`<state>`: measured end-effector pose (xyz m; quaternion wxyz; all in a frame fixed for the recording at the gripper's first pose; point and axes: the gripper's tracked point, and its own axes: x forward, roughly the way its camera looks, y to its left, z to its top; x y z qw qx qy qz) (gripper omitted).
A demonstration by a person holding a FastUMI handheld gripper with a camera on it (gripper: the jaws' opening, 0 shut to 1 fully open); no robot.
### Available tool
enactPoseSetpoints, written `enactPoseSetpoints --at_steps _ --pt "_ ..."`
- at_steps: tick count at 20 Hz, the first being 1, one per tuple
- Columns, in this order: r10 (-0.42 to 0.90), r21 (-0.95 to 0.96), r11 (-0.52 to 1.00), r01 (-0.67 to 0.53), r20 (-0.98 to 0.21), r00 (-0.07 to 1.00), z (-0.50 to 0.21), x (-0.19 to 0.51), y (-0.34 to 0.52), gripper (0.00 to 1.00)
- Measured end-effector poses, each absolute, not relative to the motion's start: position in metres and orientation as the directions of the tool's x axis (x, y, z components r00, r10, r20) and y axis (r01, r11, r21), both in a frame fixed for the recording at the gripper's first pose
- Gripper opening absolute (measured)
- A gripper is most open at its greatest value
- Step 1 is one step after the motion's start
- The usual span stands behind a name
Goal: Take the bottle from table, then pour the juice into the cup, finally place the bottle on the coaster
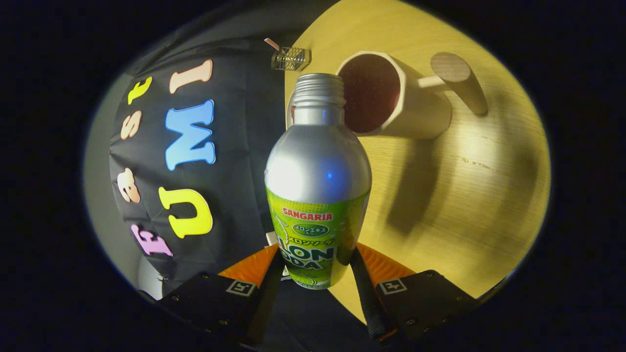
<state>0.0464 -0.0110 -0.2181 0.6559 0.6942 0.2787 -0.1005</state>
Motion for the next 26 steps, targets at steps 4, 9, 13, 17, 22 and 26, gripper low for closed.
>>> enactPoseSetpoints --at_steps 4,9,13,17,22,26 --pt "0.210 0.830 0.204 0.520 -0.555 0.805 -0.237 0.044 -0.010 0.76" --pt "0.134 0.766 0.390 0.511 -0.596 0.792 -0.246 0.045 -0.021 0.76" --pt "0.051 0.675 0.558 0.482 -0.608 0.793 -0.251 0.053 -0.024 0.76" --pt "-0.014 0.578 0.678 0.453 -0.607 0.795 -0.251 0.063 -0.025 0.77" --pt "-0.096 0.455 0.782 0.427 -0.589 0.802 -0.251 0.085 -0.027 0.76" --pt "-0.153 0.374 0.832 0.409 -0.553 0.819 -0.247 0.109 -0.028 0.76"
